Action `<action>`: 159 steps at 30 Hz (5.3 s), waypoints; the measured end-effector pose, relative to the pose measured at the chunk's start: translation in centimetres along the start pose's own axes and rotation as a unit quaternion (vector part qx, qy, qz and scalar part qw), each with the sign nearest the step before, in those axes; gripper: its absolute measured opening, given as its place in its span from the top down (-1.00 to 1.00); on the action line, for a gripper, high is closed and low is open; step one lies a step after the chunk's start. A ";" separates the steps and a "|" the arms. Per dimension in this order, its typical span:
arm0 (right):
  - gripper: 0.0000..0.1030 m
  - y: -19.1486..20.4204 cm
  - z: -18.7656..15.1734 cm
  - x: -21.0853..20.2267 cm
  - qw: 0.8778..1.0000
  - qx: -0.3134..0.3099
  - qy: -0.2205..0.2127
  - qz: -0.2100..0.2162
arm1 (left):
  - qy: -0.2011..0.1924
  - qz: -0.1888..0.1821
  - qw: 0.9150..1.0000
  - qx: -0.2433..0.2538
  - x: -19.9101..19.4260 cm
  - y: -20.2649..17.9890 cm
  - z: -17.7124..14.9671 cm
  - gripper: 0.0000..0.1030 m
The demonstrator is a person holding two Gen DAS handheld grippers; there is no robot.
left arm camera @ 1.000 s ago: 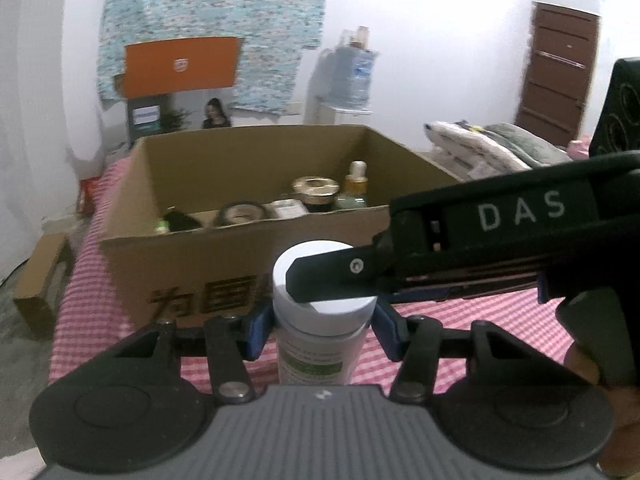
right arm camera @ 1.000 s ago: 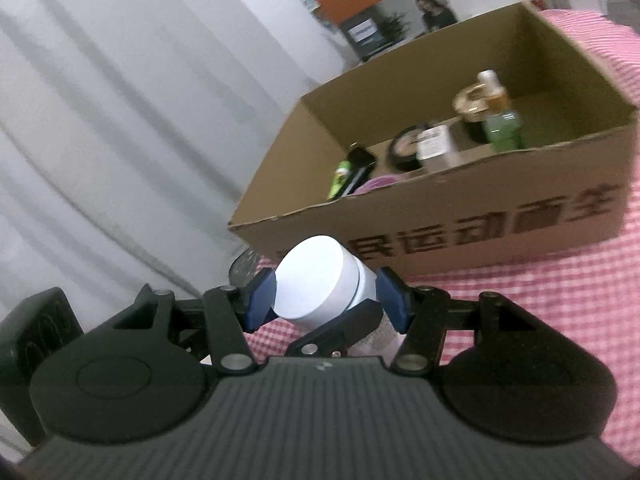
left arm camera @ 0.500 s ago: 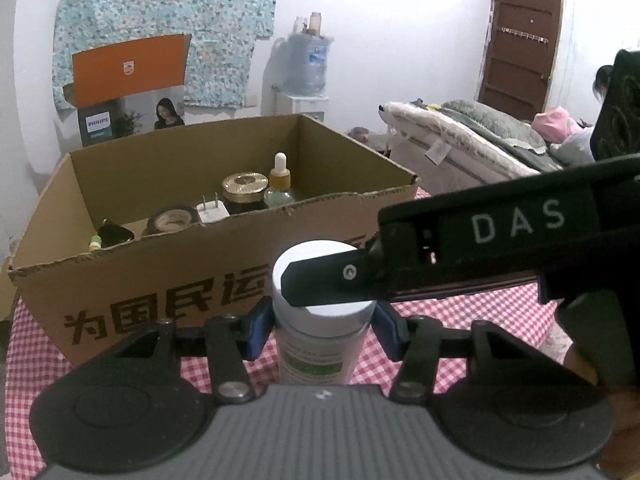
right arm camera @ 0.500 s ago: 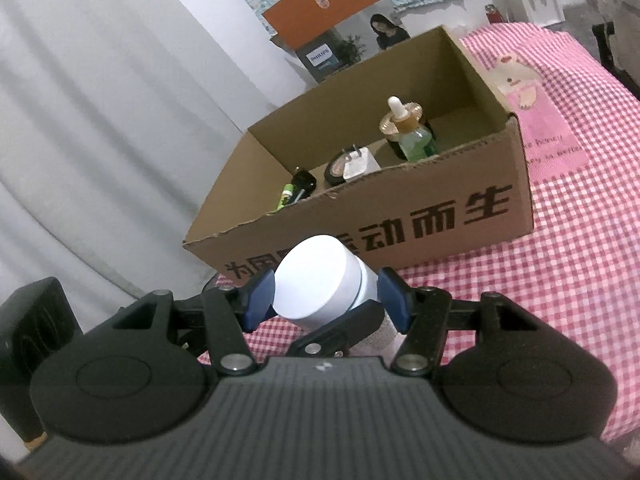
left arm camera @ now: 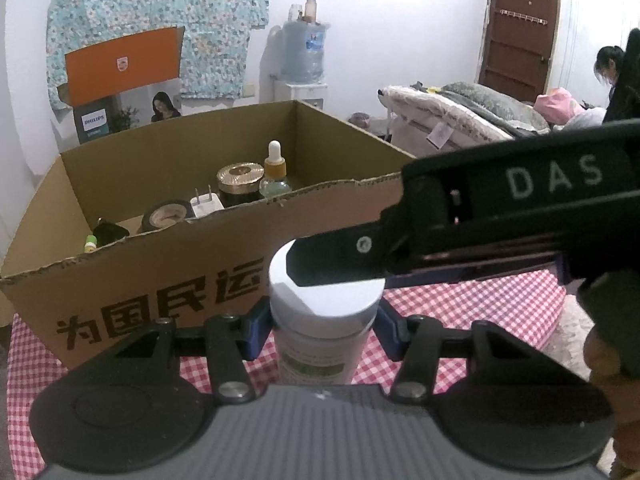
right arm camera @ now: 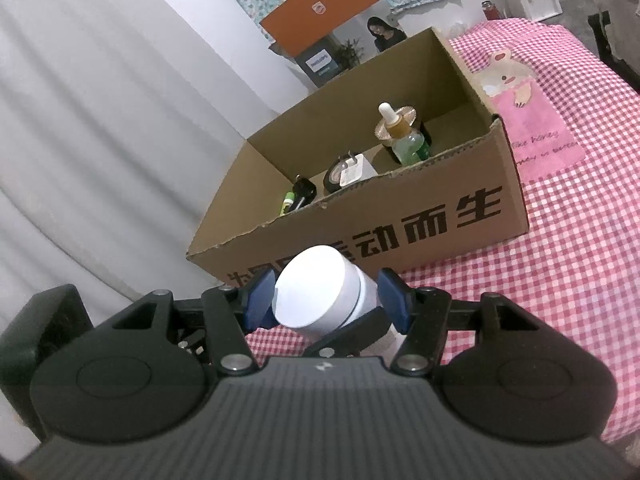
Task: Organize rigid objects
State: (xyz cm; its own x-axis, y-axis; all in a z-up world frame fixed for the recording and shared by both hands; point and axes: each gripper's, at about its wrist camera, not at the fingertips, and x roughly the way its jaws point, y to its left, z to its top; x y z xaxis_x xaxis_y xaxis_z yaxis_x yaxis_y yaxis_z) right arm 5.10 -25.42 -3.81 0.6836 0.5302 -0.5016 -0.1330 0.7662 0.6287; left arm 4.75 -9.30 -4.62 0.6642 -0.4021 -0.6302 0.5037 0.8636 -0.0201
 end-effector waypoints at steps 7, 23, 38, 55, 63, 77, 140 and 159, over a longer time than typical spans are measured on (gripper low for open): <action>0.00 -0.5 0.1 0.7 1.000 0.012 0.008 0.006 | 0.006 0.006 1.000 0.007 0.5 -0.2 0.1 -0.05; 0.01 0.6 0.3 0.8 1.000 -0.003 0.011 0.008 | -0.002 0.016 1.000 -0.001 -0.9 0.0 0.0 -0.05; 0.00 8.4 3.0 -5.2 0.990 -0.104 -0.069 0.058 | -0.123 0.045 0.991 0.027 -10.0 0.2 4.8 -0.05; -0.02 4.7 13.2 -0.4 0.995 -0.088 -0.034 0.034 | -0.021 -0.039 0.998 -0.036 0.4 5.0 13.2 -0.05; -0.02 0.5 11.5 3.1 0.998 -0.056 0.006 0.019 | 0.042 -0.048 0.997 -0.046 4.9 6.0 11.7 -0.05; -0.25 -1.1 11.4 5.9 0.996 -0.078 0.023 -0.022 | 0.094 -0.037 0.994 -0.031 8.2 5.1 10.9 -0.05; -0.98 9.2 2.3 -6.9 0.916 -0.211 -0.192 -0.283 | -0.078 0.181 0.978 -0.061 -7.9 4.3 6.1 -1.00; -0.98 6.7 3.7 2.3 0.957 -0.167 -0.056 -0.230 | 0.017 0.197 0.972 -0.125 -6.5 8.6 6.8 -1.00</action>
State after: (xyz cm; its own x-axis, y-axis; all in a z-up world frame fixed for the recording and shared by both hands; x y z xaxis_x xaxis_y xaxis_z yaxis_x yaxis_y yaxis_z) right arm 8.39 -20.39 1.44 0.7948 0.0816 -0.6013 -0.0089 0.9924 0.1229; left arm 8.53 -1.29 4.61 0.7570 -0.0190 -0.6532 0.0614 0.9972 0.0422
